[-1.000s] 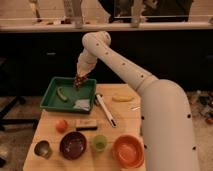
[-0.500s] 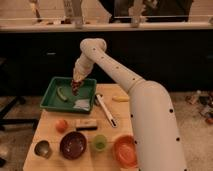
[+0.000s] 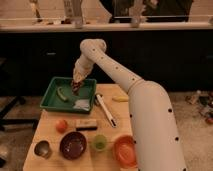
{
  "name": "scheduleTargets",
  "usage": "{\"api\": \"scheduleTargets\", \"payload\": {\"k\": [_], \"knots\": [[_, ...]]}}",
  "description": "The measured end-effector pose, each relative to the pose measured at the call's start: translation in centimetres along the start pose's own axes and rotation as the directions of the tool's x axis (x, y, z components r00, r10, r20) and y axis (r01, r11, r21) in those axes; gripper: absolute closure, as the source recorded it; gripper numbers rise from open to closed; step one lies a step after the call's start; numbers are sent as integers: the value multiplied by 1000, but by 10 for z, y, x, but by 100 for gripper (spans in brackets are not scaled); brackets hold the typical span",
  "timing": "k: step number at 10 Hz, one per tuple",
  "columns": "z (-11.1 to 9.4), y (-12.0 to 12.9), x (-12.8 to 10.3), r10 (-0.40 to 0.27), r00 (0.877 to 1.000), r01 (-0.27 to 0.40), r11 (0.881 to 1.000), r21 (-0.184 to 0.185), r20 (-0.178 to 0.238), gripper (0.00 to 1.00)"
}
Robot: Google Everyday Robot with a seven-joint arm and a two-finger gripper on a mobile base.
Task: Place grapes in tray
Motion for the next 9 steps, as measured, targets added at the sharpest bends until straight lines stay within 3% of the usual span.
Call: {"api": "scheduleTargets", "payload": {"k": [3,9], "knots": [[0,0,1,1,1000,-1,1000,0,0,32],[0,0,0,0,1000,0,1000,0,0,28]]}}
